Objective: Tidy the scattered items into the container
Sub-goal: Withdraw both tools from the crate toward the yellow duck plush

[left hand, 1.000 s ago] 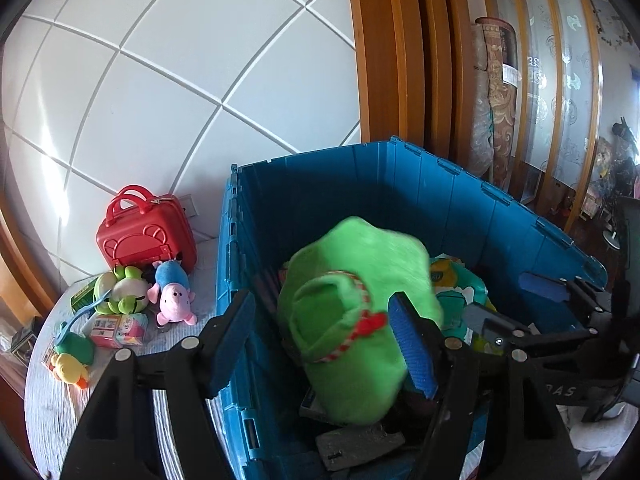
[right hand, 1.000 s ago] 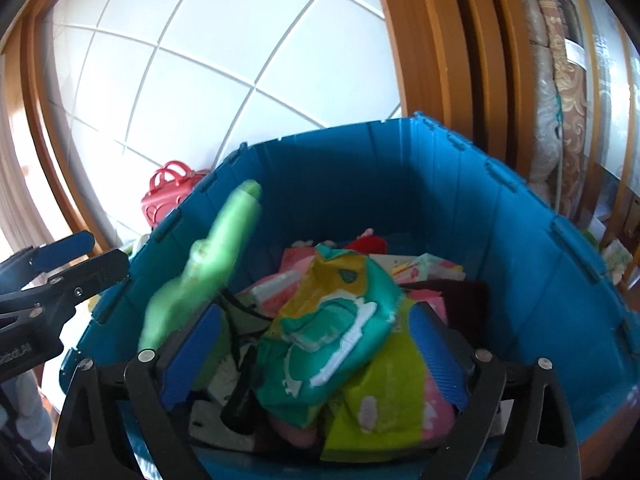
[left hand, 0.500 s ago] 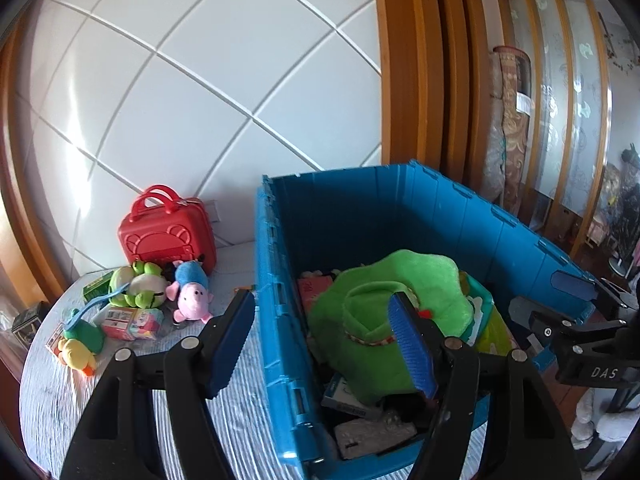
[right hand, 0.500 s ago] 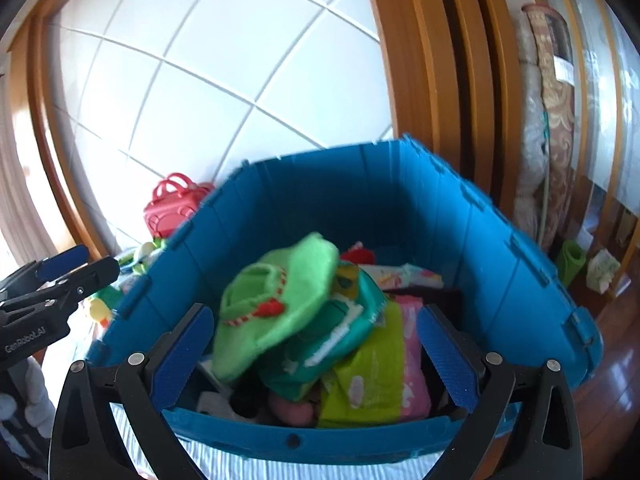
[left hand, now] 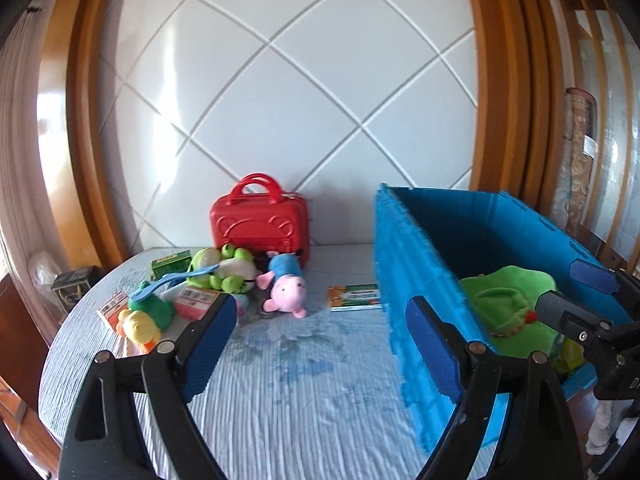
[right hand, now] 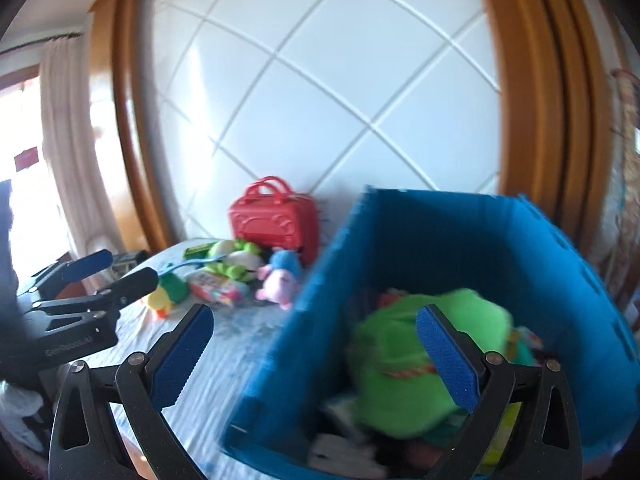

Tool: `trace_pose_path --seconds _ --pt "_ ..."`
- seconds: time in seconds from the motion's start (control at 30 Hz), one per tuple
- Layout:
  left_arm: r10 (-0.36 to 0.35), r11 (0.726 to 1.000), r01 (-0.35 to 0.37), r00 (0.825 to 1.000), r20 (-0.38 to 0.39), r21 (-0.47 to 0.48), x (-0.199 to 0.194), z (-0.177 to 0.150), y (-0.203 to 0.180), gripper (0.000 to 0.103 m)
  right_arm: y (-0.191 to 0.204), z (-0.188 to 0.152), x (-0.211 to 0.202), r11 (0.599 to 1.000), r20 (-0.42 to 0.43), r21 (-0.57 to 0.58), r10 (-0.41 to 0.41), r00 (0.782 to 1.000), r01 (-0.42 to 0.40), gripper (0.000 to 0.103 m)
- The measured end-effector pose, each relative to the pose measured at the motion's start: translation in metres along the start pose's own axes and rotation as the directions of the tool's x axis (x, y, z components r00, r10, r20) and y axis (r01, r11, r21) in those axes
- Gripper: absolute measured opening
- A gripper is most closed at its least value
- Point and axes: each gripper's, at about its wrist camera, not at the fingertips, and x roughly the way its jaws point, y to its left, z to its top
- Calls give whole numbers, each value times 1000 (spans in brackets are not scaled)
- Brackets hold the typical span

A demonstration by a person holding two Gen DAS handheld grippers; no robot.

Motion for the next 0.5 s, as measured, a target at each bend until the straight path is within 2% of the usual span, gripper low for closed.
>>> trace_pose_path --seconds 0.2,0.37,0.5 --pt "23 997 -25 999 -25 -76 18 -9 119 87 91 12 38 999 -9 -39 31 999 -31 103" --pt "83 989 -92 993 -84 -114 39 -20 227 87 171 17 90 999 -59 -32 39 998 -40 103" --pt "136 975 -157 981 -137 -156 57 -27 301 87 218 13 132 999 -116 9 48 992 -47 103"
